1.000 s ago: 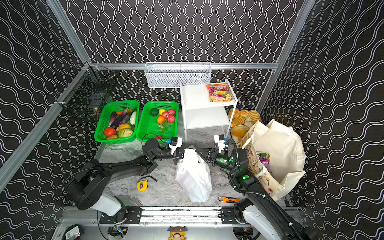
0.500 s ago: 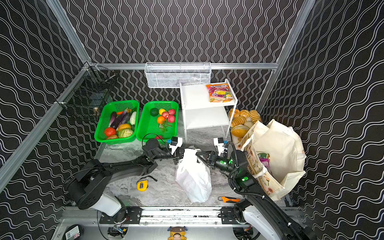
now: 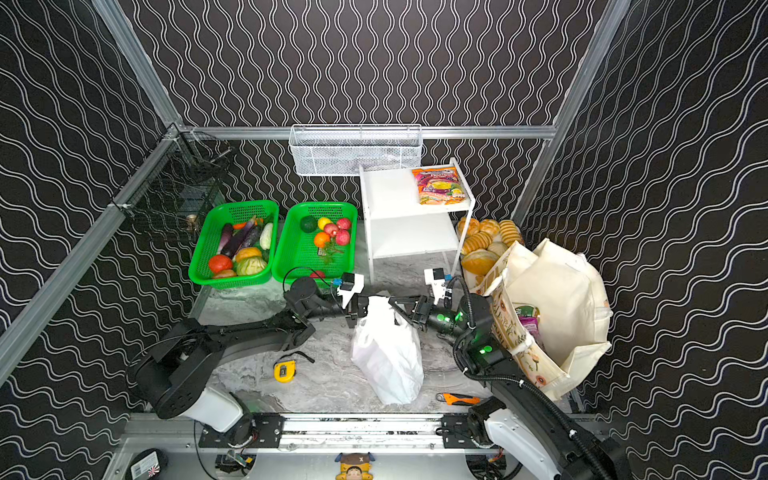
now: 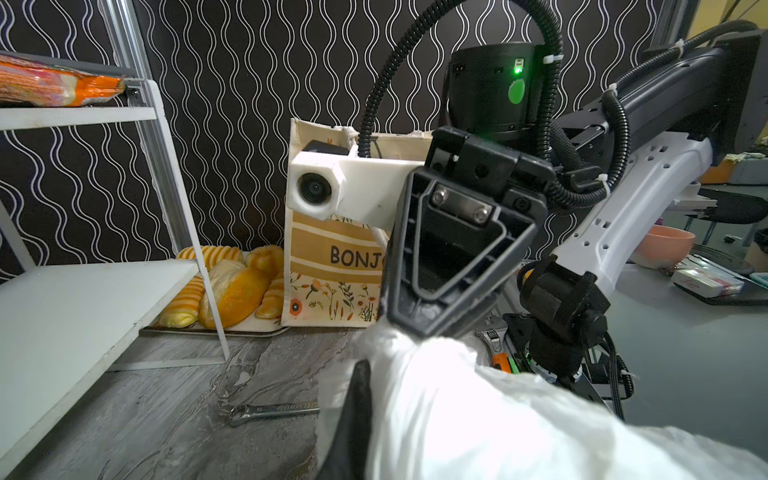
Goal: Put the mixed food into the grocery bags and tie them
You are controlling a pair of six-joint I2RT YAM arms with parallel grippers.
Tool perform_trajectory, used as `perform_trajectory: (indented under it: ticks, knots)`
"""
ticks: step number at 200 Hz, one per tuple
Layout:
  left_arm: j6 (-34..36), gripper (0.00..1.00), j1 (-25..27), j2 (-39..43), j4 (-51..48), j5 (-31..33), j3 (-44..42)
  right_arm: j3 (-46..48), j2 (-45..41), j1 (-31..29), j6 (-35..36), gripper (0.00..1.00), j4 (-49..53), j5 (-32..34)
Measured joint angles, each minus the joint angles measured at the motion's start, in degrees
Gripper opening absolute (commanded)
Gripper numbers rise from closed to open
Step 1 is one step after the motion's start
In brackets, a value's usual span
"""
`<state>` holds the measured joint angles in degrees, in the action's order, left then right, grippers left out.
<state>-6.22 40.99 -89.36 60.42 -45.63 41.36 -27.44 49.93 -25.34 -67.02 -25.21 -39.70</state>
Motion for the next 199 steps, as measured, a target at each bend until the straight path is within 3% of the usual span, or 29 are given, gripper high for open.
perform_trajectory:
  ticks: [39, 85, 122, 167, 199]
  knots:
    - [0.48, 0.0, 0.11, 0.92, -1.49, 0.61, 0.2, 0.2, -1.38, -0.04, 0.57, 0.0, 0.72, 0.02]
    - [1.14, 0.47, 0.13, 3.61, -6.23, 3.8, -0.13, 0.22, -3.3, -0.04, 2.49, 0.0, 2.43, 2.43]
    - [4.7, 0.72, -0.07, 14.25, -18.01, 7.82, -3.13, 0.22, -3.45, -0.04, 3.21, 0.0, 2.4, 6.51]
    - [7.37, 0.69, -0.11, 28.24, -37.55, 8.28, -3.56, 0.83, -2.93, -0.02, 3.41, 0.0, 2.1, 10.1]
    - [0.98, 0.69, 1.92, 30.77, -48.83, 6.84, 0.66, 0.96, -2.43, -0.04, 3.19, 0.0, 1.49, 10.88]
